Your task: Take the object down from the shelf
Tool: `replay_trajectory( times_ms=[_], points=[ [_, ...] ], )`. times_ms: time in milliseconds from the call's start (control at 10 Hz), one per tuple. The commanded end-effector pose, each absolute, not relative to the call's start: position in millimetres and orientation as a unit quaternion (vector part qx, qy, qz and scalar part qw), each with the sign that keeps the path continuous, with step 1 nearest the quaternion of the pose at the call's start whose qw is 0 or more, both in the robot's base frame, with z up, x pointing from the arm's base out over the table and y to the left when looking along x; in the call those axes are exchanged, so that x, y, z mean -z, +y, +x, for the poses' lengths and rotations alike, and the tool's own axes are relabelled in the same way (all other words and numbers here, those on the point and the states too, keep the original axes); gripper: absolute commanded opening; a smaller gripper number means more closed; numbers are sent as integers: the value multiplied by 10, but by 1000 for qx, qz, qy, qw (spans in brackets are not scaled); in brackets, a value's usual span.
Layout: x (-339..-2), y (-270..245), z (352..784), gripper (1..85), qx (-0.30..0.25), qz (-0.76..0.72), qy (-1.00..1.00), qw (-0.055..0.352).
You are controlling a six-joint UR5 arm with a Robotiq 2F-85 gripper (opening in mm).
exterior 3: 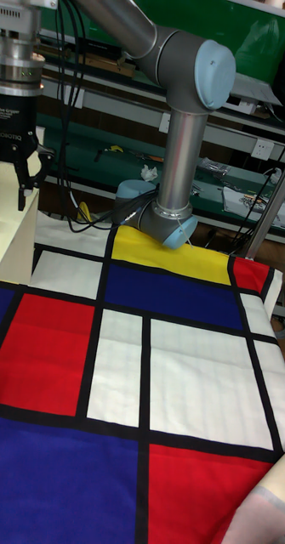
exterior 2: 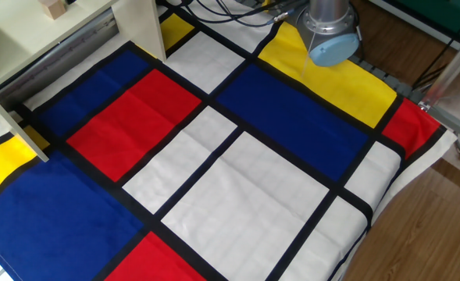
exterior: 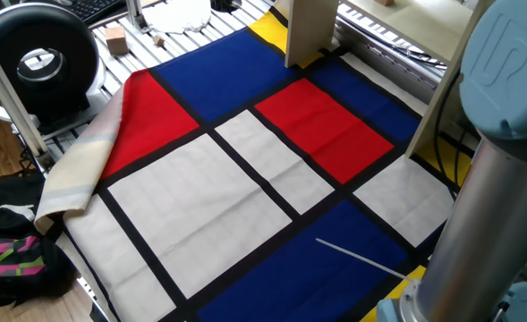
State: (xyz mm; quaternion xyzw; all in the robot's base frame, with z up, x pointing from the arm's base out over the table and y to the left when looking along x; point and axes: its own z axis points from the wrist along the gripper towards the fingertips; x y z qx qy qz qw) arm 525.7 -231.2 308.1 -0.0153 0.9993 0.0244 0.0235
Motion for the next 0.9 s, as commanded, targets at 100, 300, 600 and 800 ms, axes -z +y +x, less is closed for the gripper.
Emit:
replay_trajectory(
  times_ms=[100,300,600,800],
  points=[
    [-3100,-2290,5267,393,-29,-11,999,27],
    [-3101,-2302,5283,383,-26,-2,999,30],
    [-3107,-2282,5359,387,-31,6,999,44],
    [-3112,-2274,5399,390,-33,23,998,51]
  ],
)
